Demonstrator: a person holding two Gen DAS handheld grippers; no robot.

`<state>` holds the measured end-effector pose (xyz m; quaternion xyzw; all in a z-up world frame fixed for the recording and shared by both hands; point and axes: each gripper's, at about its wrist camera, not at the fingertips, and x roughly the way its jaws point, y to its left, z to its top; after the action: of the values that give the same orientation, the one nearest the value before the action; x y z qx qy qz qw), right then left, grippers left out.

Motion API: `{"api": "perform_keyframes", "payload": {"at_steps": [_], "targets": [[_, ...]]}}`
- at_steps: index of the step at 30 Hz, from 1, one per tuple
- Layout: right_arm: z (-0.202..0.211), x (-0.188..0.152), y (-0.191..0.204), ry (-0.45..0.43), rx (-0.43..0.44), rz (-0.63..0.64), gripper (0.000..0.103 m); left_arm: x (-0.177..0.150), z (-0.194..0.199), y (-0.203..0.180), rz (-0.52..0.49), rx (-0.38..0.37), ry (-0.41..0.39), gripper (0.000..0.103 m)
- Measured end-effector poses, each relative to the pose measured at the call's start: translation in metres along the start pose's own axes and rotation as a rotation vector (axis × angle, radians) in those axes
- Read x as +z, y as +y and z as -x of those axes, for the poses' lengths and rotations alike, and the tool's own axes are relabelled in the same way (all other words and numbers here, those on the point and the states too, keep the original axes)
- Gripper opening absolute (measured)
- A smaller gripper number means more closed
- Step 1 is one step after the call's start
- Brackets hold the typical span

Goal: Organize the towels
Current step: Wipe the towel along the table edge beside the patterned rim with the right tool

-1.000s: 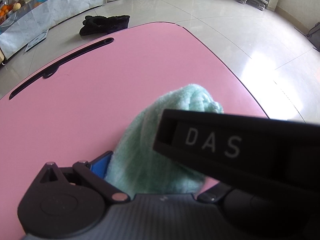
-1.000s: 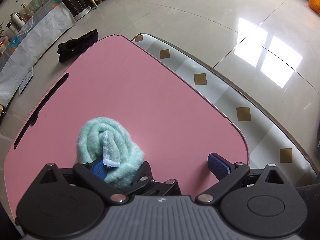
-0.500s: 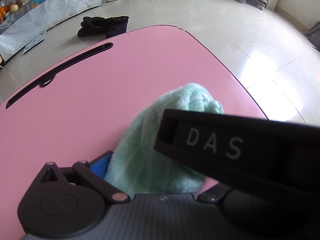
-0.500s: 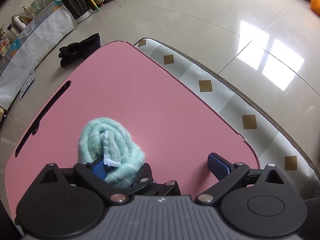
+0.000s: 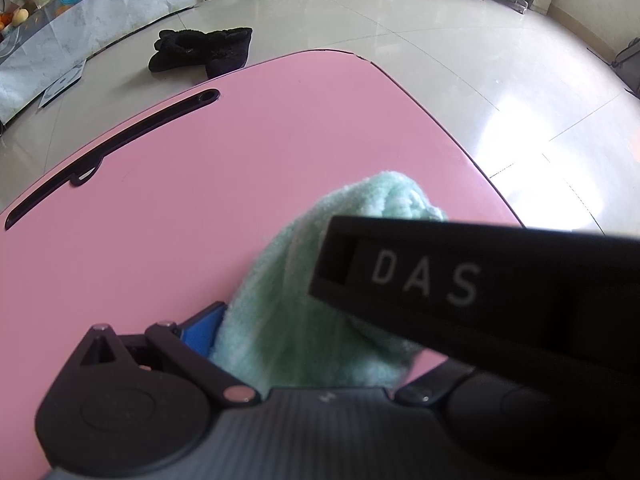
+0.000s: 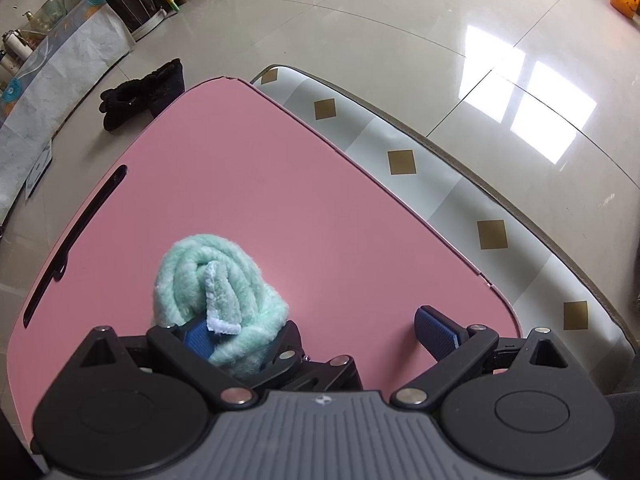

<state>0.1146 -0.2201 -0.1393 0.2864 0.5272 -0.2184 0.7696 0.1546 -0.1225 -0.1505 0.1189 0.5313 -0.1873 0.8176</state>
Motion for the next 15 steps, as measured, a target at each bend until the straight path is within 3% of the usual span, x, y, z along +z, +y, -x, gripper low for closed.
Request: {"api": "perform_keyframes", "payload": {"at_steps": [15], "targets": [[-0.006, 0.012, 0.015, 0.012, 0.004, 0.080, 0.098, 0.008, -0.003, 0.010, 0.012, 0.009, 0.004, 0.103]]}}
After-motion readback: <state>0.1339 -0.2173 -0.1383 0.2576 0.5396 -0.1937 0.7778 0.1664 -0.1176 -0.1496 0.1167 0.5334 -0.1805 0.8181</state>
